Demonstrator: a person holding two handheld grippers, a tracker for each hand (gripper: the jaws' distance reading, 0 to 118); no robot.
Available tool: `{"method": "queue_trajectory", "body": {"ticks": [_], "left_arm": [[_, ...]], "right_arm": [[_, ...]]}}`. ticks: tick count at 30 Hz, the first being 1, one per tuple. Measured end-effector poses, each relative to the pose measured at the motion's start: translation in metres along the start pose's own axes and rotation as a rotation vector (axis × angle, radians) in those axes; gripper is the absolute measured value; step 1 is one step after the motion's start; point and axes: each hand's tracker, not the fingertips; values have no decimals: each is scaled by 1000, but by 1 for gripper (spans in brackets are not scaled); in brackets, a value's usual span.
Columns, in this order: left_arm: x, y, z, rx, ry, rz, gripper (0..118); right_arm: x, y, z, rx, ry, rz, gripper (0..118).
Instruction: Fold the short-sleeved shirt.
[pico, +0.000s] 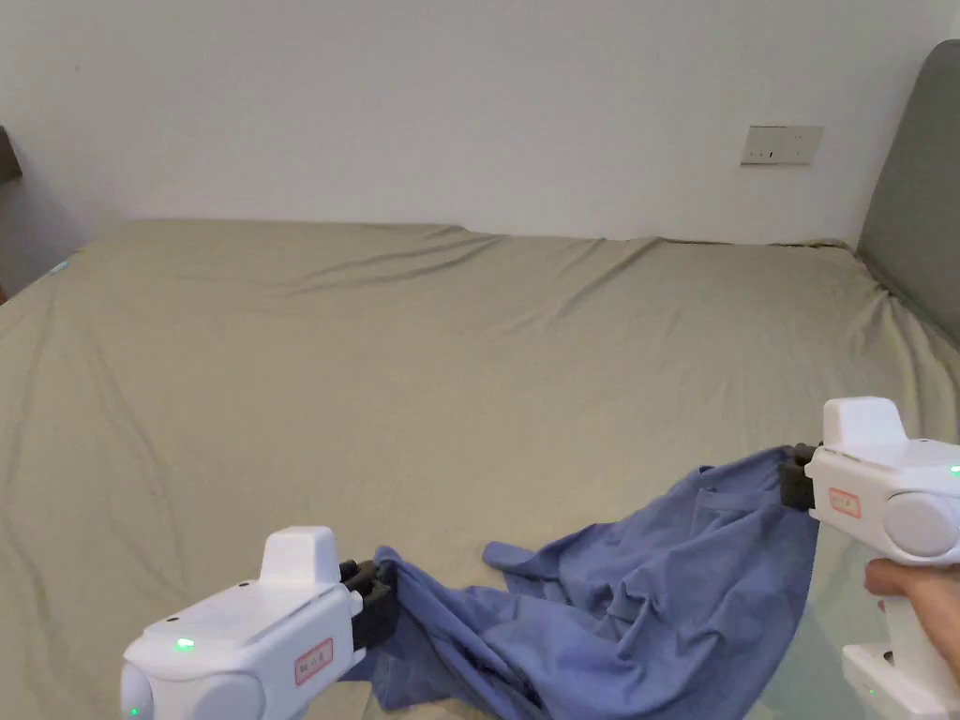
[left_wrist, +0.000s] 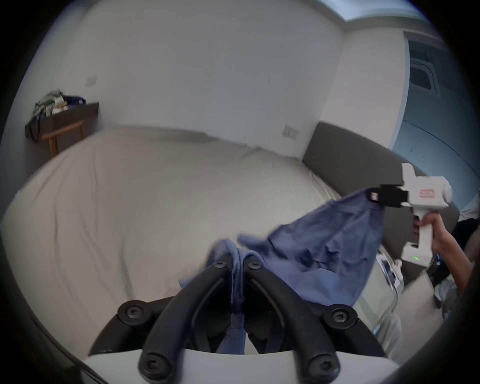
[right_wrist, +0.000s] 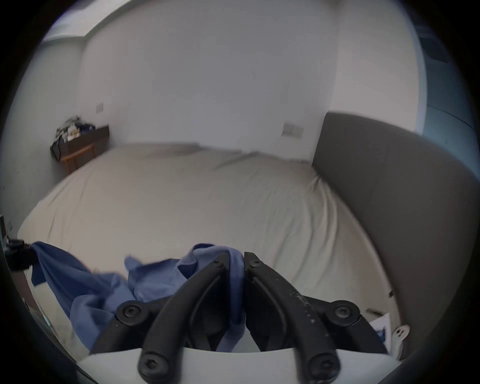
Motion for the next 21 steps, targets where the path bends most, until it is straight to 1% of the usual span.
{"method": "queue_trajectory", "body": {"ticks": [3, 4, 6, 8, 10, 14, 16, 18, 21], "left_arm": [[-6, 68, -1, 118, 87, -89, 6], [-9, 93, -2, 142, 120, -115, 6], [-15, 139, -2, 195, 150, -124, 6], [-21, 188, -5, 224, 171, -98, 6], [-25, 231, -5, 255, 200, -47, 6], [-32, 303, -11, 296, 252, 8, 6], [-35, 330, -17, 308, 291, 17, 6], [-34, 349, -25, 296, 348, -13, 6], [-36, 368, -38, 305, 364, -2, 6]], "right_arm": [[23, 47, 32, 108, -48, -3, 11], [32, 64, 40, 145, -59, -25, 11], [45, 89, 56, 202, -79, -65, 11], [58, 116, 63, 248, -87, -96, 11], [66, 139, 68, 279, -86, -111, 11], [73, 182, 67, 323, -87, -131, 11], [76, 199, 60, 334, -93, -153, 11], [80, 212, 53, 341, -87, -188, 11], [83, 226, 38, 341, -65, -224, 11]]}}
